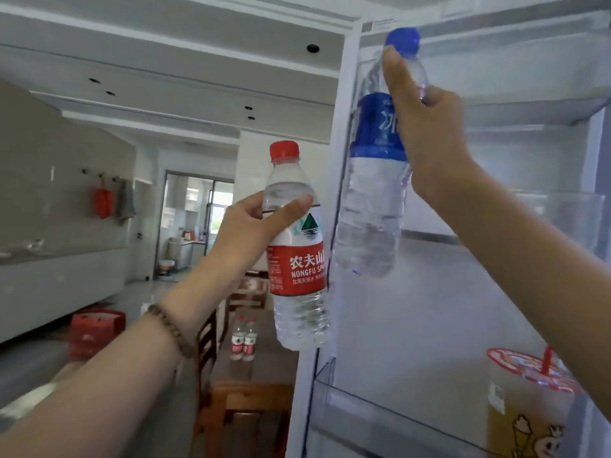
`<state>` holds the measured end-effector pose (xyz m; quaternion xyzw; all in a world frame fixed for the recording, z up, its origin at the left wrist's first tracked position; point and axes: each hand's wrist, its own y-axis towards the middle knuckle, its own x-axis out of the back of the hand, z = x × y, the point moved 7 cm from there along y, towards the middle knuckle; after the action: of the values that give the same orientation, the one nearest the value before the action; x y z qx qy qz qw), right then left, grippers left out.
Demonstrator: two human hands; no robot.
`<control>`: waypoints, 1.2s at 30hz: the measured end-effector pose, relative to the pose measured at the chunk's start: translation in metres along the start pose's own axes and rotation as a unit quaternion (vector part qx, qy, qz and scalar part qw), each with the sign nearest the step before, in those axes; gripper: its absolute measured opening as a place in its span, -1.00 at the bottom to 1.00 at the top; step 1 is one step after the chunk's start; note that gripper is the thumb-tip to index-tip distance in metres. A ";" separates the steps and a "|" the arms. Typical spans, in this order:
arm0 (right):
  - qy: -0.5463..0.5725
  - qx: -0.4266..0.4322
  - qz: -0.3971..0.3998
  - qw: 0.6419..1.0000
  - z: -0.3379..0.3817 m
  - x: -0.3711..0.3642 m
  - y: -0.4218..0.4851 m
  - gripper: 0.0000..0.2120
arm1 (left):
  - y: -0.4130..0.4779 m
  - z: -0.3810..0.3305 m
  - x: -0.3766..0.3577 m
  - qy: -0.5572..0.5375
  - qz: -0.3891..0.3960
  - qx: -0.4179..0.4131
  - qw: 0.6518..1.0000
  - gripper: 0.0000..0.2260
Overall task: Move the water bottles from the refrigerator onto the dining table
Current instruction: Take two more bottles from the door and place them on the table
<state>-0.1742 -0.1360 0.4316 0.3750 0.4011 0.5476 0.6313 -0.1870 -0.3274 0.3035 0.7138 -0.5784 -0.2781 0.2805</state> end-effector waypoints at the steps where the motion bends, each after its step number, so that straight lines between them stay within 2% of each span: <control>1: 0.000 -0.009 0.009 1.000 -0.009 -0.010 -0.012 -0.52 | -0.003 0.004 0.013 0.015 -0.006 0.007 1.000 -0.73; 4: 0.015 -0.039 0.037 0.998 -0.039 -0.041 -0.049 -0.57 | -0.009 0.022 0.050 0.067 -0.007 0.030 0.997 -0.66; 7: 0.036 -0.076 0.054 0.995 -0.077 -0.074 -0.078 -0.69 | -0.008 0.051 0.089 0.099 -0.010 0.052 0.994 -0.72; 9: 0.046 -0.104 0.055 0.992 -0.105 -0.099 -0.096 -0.73 | -0.004 0.074 0.114 0.115 -0.011 0.061 0.991 -0.66; 11: 0.030 -0.120 0.054 0.991 -0.138 -0.128 -0.113 -0.62 | 0.003 0.100 0.141 0.132 -0.015 0.073 0.988 -0.56; 14: -0.003 -0.143 0.041 0.989 -0.190 -0.172 -0.137 -0.41 | 0.020 0.147 0.180 0.145 0.003 0.099 0.984 -0.53; 16: -0.013 -0.172 0.025 0.985 -0.226 -0.199 -0.150 -0.33 | 0.034 0.181 0.203 0.153 0.021 0.121 0.981 -0.62; 19: -0.029 -0.212 0.009 0.977 -0.279 -0.237 -0.173 -0.41 | 0.052 0.230 0.235 0.154 0.039 0.145 0.977 -0.83; 23: -0.055 -0.252 -0.004 0.966 -0.357 -0.278 -0.197 -0.44 | 0.078 0.293 0.268 0.149 0.043 0.163 0.974 -0.84; 30: -0.108 -0.269 0.023 0.957 -0.505 -0.311 -0.209 -0.44 | 0.127 0.426 0.286 0.168 0.051 0.189 0.966 -0.51; 36: -0.129 -0.307 0.039 0.942 -0.630 -0.318 -0.211 -0.36 | 0.165 0.548 0.273 0.194 0.053 0.225 0.953 -0.53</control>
<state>-0.6941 -0.4550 0.0195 0.2450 0.1138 0.6153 0.7405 -0.6443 -0.6669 0.0259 0.7668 -0.5976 0.0181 0.2336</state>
